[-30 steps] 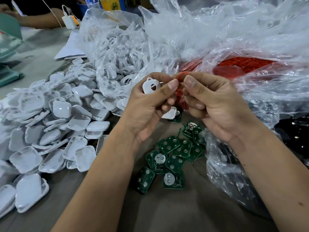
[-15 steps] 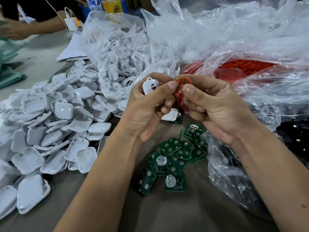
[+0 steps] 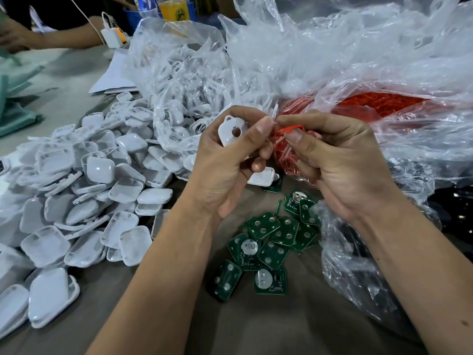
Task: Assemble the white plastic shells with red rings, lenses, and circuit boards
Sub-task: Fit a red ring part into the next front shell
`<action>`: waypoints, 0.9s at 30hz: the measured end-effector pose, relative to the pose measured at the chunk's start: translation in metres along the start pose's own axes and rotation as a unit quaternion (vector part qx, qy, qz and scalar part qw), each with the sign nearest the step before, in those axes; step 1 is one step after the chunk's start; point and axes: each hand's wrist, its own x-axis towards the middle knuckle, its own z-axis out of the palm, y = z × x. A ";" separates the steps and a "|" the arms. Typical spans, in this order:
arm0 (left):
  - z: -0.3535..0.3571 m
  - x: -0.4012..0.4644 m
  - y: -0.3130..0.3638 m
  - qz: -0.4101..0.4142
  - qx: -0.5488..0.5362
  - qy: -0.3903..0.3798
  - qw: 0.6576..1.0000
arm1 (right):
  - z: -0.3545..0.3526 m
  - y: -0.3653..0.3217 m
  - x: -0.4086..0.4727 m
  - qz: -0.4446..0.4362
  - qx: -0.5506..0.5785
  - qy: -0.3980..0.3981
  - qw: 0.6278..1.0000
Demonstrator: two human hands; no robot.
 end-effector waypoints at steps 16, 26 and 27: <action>0.004 0.001 -0.012 0.070 0.107 0.059 0.990 | 0.005 0.003 -0.002 -0.186 -0.363 0.122 0.905; 0.000 0.003 -0.007 0.038 0.098 0.121 0.987 | 0.009 0.003 -0.004 -0.143 -0.366 0.060 0.918; -0.001 0.004 -0.006 0.030 0.095 0.126 0.987 | 0.009 0.003 -0.005 -0.140 -0.354 0.059 0.923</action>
